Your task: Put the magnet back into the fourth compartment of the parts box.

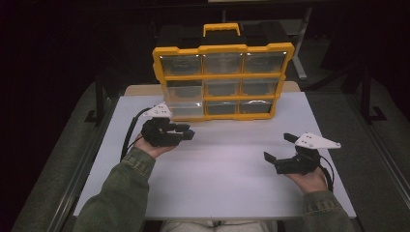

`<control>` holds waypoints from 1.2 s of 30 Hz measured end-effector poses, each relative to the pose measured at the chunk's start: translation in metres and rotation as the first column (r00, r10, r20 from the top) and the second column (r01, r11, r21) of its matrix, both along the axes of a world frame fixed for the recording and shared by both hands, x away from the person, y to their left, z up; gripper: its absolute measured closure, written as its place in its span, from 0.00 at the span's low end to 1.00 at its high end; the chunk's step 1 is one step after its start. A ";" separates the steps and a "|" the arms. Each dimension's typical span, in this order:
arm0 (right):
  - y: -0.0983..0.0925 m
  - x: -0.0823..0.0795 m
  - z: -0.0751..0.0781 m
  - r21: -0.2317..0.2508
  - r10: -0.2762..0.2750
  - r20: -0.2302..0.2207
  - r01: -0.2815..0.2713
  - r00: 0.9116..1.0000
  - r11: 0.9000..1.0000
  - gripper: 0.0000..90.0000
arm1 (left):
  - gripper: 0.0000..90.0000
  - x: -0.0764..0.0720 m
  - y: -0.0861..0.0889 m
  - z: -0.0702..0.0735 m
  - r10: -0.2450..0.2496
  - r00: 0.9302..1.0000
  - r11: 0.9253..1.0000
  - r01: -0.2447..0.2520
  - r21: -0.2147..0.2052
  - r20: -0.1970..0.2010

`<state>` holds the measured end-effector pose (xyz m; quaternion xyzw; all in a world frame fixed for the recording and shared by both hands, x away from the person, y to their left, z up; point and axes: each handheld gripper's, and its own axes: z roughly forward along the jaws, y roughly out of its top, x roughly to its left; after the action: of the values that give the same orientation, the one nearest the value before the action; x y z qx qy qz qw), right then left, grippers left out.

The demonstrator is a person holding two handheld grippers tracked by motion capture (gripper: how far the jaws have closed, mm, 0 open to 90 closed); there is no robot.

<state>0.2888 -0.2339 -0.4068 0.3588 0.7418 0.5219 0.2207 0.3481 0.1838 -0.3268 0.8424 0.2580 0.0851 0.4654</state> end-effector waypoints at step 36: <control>0.000 0.000 0.000 -0.002 0.002 0.005 -0.002 1.000 1.000 0.00 | 0.69 0.017 0.003 0.051 0.015 0.997 1.000 -0.014 -0.012 0.078</control>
<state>0.2886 -0.2342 -0.4070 0.3567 0.7421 0.5222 0.2222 0.3655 0.1869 -0.2757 0.8339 0.2463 0.1199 0.4791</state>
